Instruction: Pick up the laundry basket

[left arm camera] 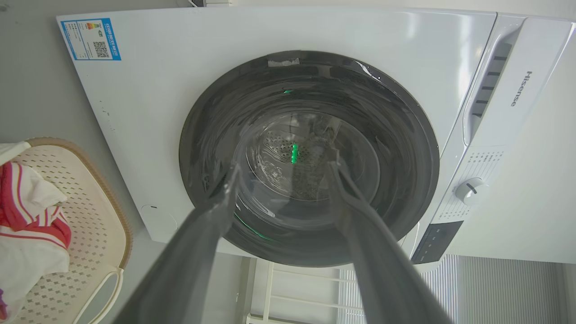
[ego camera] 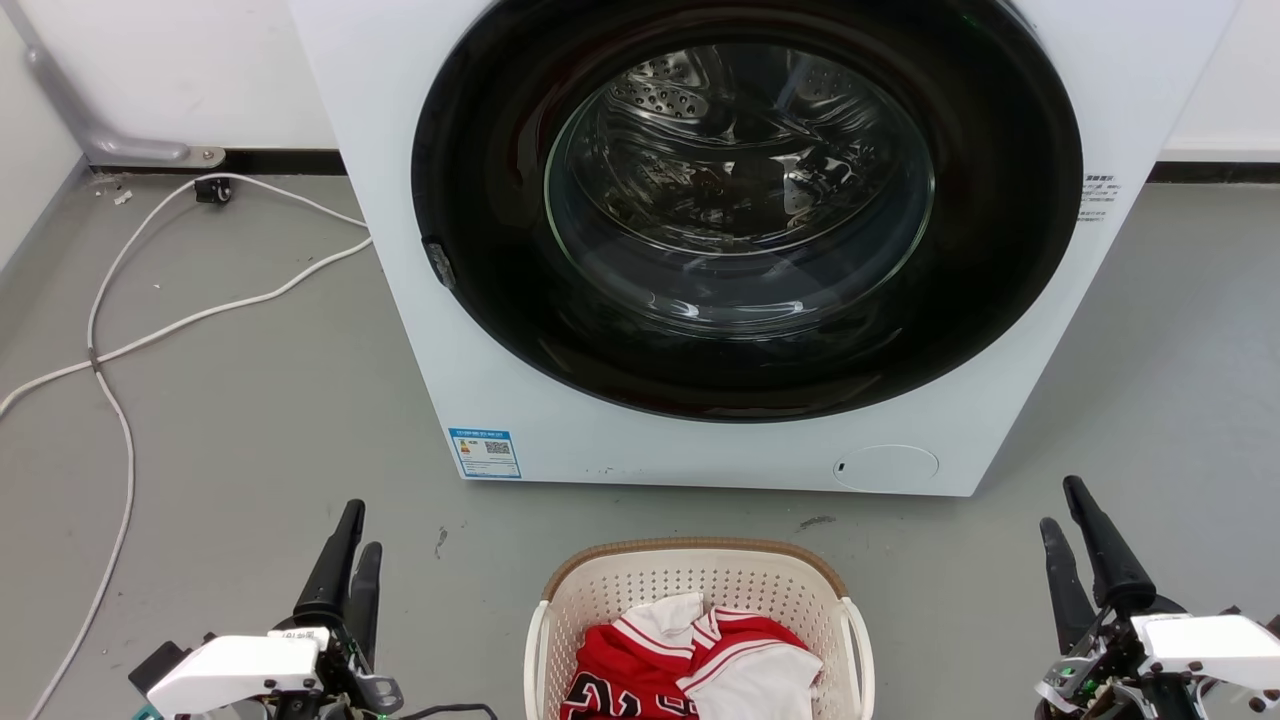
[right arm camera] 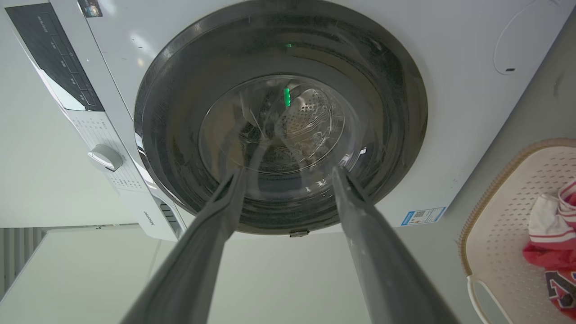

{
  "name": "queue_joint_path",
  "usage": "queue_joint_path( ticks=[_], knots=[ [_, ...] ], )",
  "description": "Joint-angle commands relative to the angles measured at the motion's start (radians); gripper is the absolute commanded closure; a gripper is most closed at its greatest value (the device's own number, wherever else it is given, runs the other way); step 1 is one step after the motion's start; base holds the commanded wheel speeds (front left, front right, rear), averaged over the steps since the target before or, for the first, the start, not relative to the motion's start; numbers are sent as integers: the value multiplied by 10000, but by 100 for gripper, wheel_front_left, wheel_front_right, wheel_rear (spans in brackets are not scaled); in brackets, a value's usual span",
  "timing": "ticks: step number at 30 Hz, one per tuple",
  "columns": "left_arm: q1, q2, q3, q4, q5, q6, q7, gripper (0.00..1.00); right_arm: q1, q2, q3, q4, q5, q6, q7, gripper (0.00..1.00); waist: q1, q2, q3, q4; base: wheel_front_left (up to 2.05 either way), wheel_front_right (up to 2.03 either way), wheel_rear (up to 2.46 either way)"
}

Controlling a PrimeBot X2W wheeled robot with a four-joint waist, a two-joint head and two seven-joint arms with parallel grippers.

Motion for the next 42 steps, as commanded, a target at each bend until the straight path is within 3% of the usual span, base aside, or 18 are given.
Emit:
queue_joint_path(
  ticks=[1, 14, 15, 27, 42],
  knots=[
    [-175, 23, -39, -250, 86, -2, -86, 0, -157, -16, 8, -221, -105, 2, -82, 0, 0, -1, 3, -1, 0, 0, 0],
    [-179, 27, -360, -1028, 2747, 260, -712, 0, 42, -19, -33, -1081, -2832, 2, -711, 0, 0, -1, 56, -8, 0, 0, 0],
    [-164, 28, -519, -1211, 3438, 393, -841, 0, 88, -20, 82, -1340, -3749, 2, -843, 0, 0, -1, 73, -10, 0, 0, 0],
    [-144, 31, -1085, -1714, 5901, 823, -1327, 0, 322, -22, 406, -1981, -6920, 2, -1330, 0, 0, -1, 146, -11, 0, 0, 0],
    [-45, 35, -1588, -1955, 8174, 1117, -1851, 0, 556, -26, 574, -2320, -9457, 2, -1858, 0, 0, -1, 192, -19, 0, 0, 0]
  ],
)
